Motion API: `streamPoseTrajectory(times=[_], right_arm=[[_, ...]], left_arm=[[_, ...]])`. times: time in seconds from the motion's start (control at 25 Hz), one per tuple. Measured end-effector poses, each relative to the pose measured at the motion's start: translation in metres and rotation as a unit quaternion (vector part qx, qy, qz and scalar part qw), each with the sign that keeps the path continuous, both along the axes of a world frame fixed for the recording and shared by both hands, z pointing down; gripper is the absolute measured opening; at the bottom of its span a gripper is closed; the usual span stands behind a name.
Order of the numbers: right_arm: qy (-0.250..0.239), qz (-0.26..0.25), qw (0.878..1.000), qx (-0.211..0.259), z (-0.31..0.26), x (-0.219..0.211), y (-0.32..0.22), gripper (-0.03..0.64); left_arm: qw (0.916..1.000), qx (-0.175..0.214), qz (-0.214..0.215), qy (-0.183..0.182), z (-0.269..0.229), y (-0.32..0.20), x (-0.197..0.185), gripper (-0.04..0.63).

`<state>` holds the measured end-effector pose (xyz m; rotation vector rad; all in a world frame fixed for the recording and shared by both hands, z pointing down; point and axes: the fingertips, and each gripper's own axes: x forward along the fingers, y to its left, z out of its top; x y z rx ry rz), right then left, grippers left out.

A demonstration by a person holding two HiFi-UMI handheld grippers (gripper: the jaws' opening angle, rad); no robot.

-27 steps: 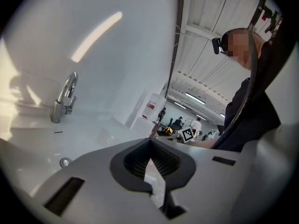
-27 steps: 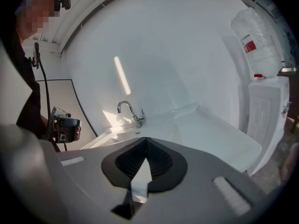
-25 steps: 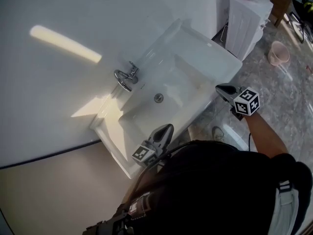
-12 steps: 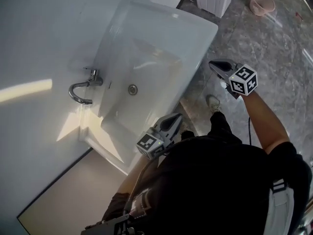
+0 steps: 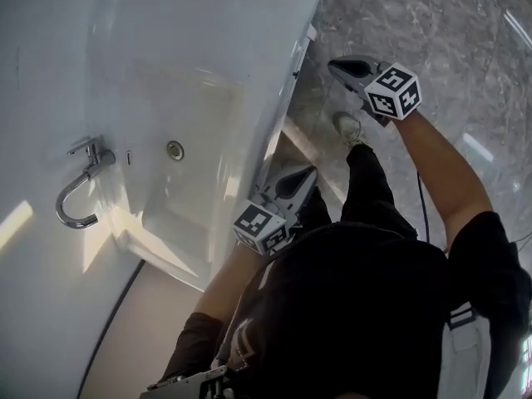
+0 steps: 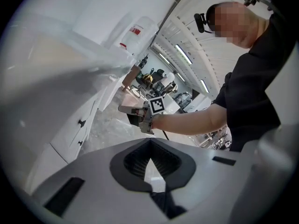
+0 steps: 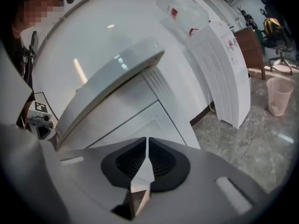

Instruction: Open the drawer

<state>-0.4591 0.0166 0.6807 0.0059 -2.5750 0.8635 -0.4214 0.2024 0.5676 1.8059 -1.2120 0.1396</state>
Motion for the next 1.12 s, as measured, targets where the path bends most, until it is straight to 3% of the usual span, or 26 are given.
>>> streamPoseTrajectory(times=[0.16,0.56,0.92,1.12], right_arm=[[0.007,-0.01,1.0,-0.022,0.067,-0.005,-0.004,0.006],[0.037,-0.044,0.995,-0.076,0.198,-0.03,0.042,0.028],[0.024,-0.047,0.99,-0.134,0.272,-0.052,0.067,0.063],[0.007,-0.025,0.988,-0.149,0.297,-0.071,0.069,0.087]], left_arm=[[0.9996,-0.025,-0.004,0.011,0.055,-0.011,0.01,0.002],[0.9985,-0.046,0.01,-0.03,0.145,-0.026,0.002,0.002],[0.9894,-0.067,0.092,-0.091,0.211,-0.015,0.025,0.002],[0.9862,-0.082,0.113,-0.089,0.237,0.019,0.045,0.002]])
